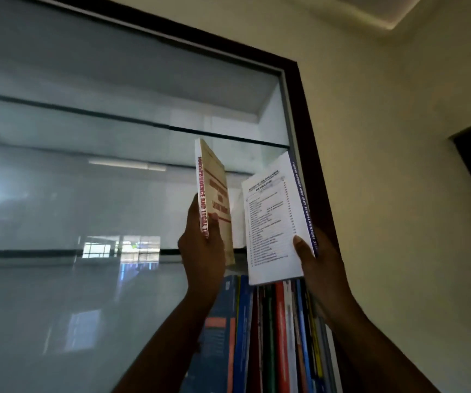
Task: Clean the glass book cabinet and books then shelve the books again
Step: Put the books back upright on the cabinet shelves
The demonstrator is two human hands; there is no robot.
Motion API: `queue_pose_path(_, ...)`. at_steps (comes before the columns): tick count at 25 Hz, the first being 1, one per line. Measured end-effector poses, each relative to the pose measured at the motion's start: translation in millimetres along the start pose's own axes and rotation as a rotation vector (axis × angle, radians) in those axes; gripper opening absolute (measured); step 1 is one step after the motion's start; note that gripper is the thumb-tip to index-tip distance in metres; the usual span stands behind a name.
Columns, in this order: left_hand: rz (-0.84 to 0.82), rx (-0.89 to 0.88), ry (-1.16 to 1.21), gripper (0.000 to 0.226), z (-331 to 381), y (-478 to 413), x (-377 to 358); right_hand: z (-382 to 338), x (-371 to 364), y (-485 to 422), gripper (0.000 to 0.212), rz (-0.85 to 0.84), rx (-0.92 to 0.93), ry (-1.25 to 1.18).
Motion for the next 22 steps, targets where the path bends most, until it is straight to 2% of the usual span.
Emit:
queue_pose_path(7,0.025,-0.175,-0.209,0.045,-50,-70,-71,44,-81,-98,0.049,0.024,0.197,0.023)
queue_pose_path(12,0.026,-0.208,-0.296,0.044,-89,-79,-88,100,-134,-127,0.052,0.132,0.133,0.296)
queue_pose_path(14,0.022,-0.224,-0.313,0.044,-101,-83,-92,115,-145,-129,0.051,0.115,0.095,0.453)
queue_pose_path(17,-0.019,-0.17,-0.329,0.045,-116,-88,-103,116,-153,-130,0.057,0.099,0.18,0.719)
queue_pose_path(20,-0.088,-0.114,-0.33,0.044,-128,-92,-110,115,-160,-129,0.061,0.05,0.212,0.852)
queue_pose_path(22,-0.127,-0.1,-0.362,0.044,-131,-93,-111,117,-164,-126,0.073,-0.025,0.209,0.911)
Point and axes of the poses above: each hand's wrist, its own y-axis away from the middle knuckle, its own x-axis out of the back of the hand, z = x × y, the point moved 7 cm from there along -y, towards the middle knuckle, and after that the axes turned 8 degrees about z, right-handed, at the moved point
